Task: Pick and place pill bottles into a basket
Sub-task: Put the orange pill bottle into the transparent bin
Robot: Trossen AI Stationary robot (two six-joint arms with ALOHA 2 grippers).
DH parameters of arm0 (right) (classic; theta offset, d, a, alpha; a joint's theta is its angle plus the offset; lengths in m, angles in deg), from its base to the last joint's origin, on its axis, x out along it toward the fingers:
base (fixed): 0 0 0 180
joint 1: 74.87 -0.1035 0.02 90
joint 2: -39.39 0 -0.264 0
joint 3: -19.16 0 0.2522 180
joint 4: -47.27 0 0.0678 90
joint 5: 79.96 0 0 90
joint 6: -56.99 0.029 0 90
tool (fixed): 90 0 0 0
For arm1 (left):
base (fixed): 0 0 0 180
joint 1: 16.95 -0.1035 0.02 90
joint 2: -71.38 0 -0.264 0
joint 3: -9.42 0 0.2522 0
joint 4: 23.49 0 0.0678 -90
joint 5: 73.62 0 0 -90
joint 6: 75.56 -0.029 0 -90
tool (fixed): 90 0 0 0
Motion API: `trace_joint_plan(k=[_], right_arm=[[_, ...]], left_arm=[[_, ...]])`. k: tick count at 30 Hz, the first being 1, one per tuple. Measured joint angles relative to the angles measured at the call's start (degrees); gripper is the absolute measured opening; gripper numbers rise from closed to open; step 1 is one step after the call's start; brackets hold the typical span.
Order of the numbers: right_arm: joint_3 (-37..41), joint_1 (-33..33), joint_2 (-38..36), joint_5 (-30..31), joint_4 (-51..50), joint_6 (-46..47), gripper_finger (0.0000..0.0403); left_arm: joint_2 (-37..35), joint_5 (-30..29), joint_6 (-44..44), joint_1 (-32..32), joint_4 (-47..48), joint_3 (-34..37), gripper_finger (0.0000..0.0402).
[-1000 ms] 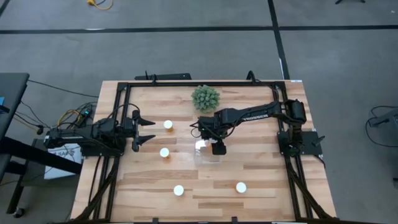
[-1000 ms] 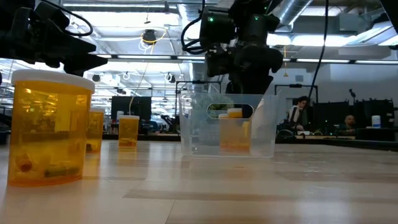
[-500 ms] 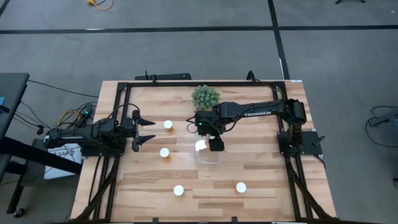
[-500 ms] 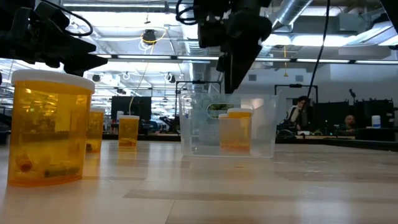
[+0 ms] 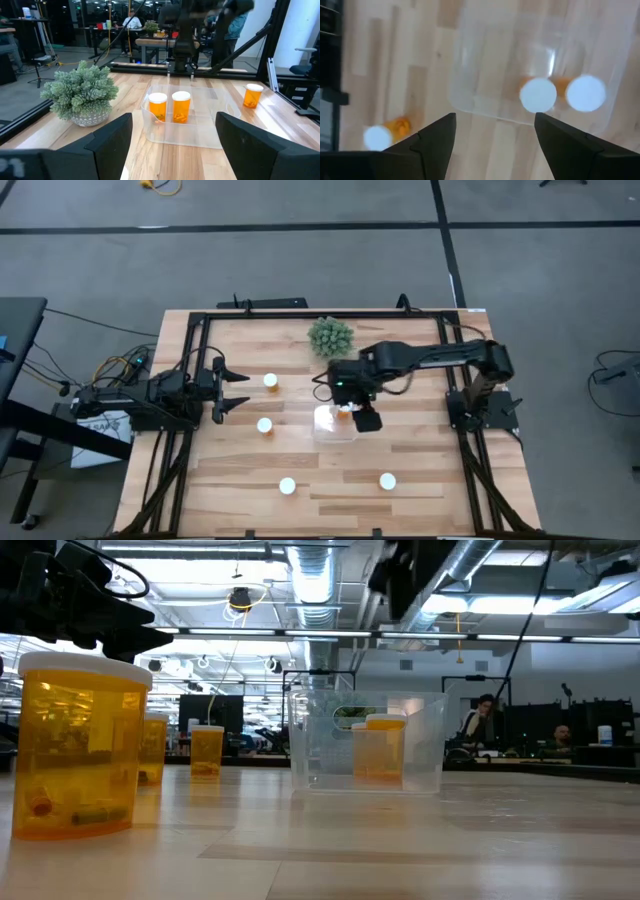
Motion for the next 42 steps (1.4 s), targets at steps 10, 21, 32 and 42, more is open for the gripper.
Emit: trace_joint_plan(k=[10,21,32,42], right_arm=[[7.0,-3.1,-10.9,1.6,4.3,0.4,0.0266],[26.9,-12.5,-24.5,0.2,11.4,6.6,0.0266],[37.9,-27.7,-29.0,3.5,17.9,12.7,0.0266],[39.6,-32.5,-29.0,7.8,18.0,12.4,0.0265]], left_arm=[[0.0,0.0,0.0,0.0,0.0,0.0,0.0277],[0.0,0.0,0.0,0.0,0.0,0.0,0.0277],[0.0,0.0,0.0,0.0,0.0,0.0,0.0277],[0.0,0.0,0.0,0.0,0.0,0.0,0.0277]])
